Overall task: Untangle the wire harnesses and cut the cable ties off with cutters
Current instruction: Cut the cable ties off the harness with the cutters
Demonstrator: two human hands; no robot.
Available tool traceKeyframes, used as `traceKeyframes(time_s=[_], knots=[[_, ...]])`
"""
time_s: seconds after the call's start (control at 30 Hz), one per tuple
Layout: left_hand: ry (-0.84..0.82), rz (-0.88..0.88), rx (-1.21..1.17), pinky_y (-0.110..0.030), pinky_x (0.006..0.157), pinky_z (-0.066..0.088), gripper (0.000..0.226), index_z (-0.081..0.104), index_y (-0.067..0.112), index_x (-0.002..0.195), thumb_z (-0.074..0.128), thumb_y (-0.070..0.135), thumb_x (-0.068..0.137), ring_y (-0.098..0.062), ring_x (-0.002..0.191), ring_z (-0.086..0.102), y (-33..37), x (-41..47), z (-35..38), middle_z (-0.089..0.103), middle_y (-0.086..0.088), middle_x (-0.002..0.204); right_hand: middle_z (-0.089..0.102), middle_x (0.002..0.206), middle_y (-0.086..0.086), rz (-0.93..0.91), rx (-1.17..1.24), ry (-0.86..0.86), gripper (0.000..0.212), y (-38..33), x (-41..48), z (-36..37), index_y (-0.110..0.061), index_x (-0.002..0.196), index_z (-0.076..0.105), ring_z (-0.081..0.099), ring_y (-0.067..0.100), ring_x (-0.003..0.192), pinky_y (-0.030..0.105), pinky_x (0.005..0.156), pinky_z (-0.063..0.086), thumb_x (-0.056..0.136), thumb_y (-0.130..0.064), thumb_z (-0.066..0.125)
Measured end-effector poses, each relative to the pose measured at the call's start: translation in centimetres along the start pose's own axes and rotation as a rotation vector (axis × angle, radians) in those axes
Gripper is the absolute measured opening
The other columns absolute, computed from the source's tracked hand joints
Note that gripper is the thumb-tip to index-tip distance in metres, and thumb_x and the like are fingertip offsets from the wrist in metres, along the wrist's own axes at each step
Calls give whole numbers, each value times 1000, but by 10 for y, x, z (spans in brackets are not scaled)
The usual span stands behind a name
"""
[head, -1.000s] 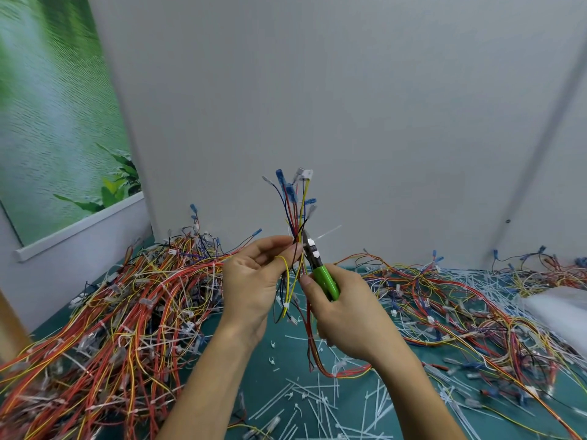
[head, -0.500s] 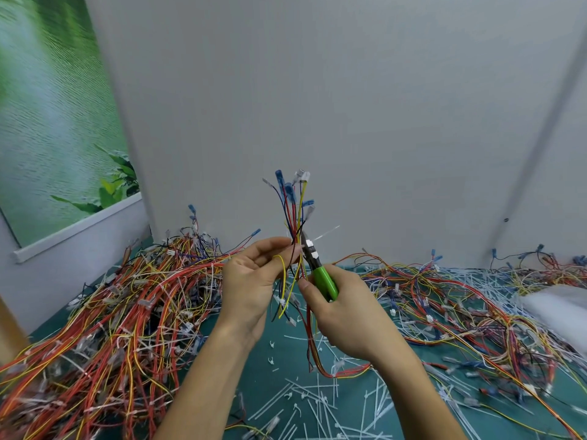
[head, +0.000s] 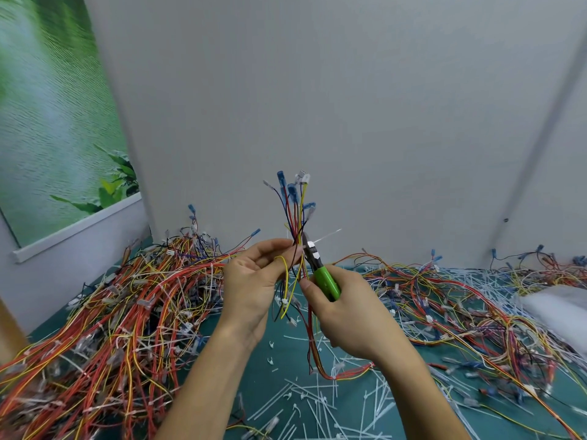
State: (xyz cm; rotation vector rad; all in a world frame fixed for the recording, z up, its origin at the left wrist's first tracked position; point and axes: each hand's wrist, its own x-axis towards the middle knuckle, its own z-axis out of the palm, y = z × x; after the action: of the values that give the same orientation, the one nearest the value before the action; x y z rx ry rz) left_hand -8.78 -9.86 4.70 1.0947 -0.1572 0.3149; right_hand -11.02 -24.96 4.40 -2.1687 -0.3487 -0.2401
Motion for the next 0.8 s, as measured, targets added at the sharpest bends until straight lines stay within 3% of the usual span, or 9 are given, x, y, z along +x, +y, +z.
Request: traceKeyframes(time_s=[0.27,0.43,0.57,0.7,0.8], knots=[[15,-10,-8,-18,69,56,22,81,20,84,86,19,63,-15,81,73,-1,1,0,78,-12,92,61,76,1,-4,-10,-49,25,3,2,2,-23,89,55,67,29,73,50,70,59,99,-45,58],[15,-23,-5,-17,69,56,24,79,13,89,85,16,66,-16,81,73,-1,0,1,78,-14,94,53,67,2,-10,-38,-3,30,5,3,0,-17,85,56,48,21,58,44,62,52,100,-42,59],[22,-29,-20,-17,68,56,28,77,11,92,85,17,65,-15,81,73,1,0,2,78,-13,93,55,68,1,0,0,-23,28,2,2,0,-19,86,56,60,31,65,51,65,58,100,-42,59],[32,-43,-40,-19,68,56,24,77,12,89,83,13,66,-16,80,73,1,0,2,77,-13,92,61,78,1,-9,10,-56,29,0,1,2,-21,90,55,67,28,73,52,71,59,98,-48,60],[34,-53,-57,-20,71,57,22,76,11,89,82,10,67,-16,80,73,0,-1,3,77,-14,92,58,72,0,-8,2,-46,29,1,1,2,-20,88,55,64,30,69,52,68,58,99,-46,58]])
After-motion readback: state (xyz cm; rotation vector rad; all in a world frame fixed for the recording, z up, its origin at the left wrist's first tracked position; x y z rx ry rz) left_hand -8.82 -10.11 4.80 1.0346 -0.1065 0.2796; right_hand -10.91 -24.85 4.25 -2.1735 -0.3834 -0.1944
